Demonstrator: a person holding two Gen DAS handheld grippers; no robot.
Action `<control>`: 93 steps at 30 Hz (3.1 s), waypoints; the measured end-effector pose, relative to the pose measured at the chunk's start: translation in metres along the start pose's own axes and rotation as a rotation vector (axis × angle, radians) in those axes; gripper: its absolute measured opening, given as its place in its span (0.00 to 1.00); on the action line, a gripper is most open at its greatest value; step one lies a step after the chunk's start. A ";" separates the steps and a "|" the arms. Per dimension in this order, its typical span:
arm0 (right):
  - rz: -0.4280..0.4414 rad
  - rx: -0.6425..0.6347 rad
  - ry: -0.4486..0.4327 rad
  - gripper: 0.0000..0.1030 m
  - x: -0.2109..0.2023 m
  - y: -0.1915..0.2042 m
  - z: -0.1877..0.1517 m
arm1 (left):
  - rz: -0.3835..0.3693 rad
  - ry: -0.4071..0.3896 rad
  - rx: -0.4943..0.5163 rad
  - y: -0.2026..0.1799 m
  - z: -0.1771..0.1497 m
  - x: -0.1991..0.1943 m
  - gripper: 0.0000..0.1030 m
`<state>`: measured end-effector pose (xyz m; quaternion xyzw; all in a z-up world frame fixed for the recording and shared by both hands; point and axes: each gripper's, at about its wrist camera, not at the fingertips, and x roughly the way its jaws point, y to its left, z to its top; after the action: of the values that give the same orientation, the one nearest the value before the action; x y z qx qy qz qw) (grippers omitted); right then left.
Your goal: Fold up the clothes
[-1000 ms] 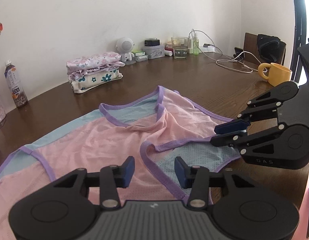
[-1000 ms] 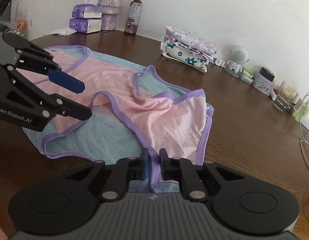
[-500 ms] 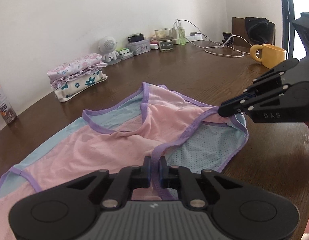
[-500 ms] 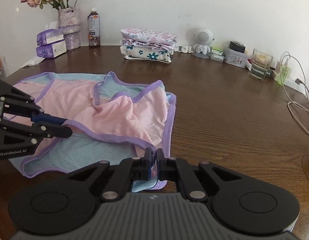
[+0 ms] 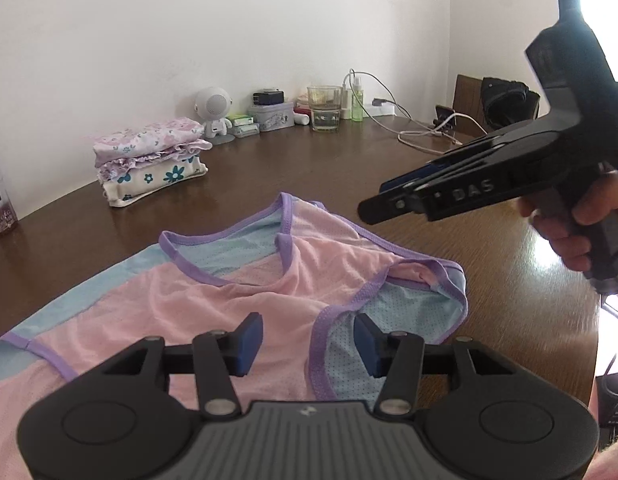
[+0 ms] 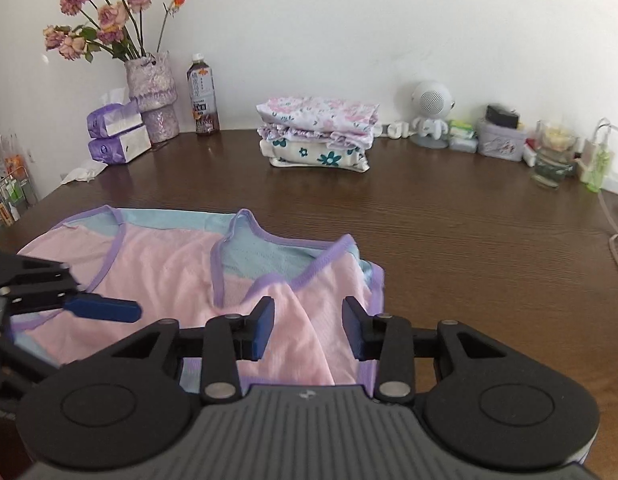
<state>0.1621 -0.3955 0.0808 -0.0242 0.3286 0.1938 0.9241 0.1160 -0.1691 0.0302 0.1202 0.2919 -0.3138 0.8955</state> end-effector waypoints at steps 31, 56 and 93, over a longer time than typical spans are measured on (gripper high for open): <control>-0.102 -0.023 0.125 0.16 0.088 -0.006 0.038 | 0.029 0.048 -0.035 0.031 0.004 0.035 0.24; 0.010 -0.207 0.081 0.14 0.072 0.019 0.025 | 0.098 0.080 0.043 0.021 0.019 0.073 0.24; 0.100 -0.338 0.156 0.07 0.082 0.047 0.029 | 0.042 0.042 -0.036 0.039 0.007 0.055 0.32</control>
<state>0.2201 -0.3195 0.0567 -0.1778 0.3628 0.2894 0.8677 0.1781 -0.1687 0.0043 0.1166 0.3139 -0.2871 0.8975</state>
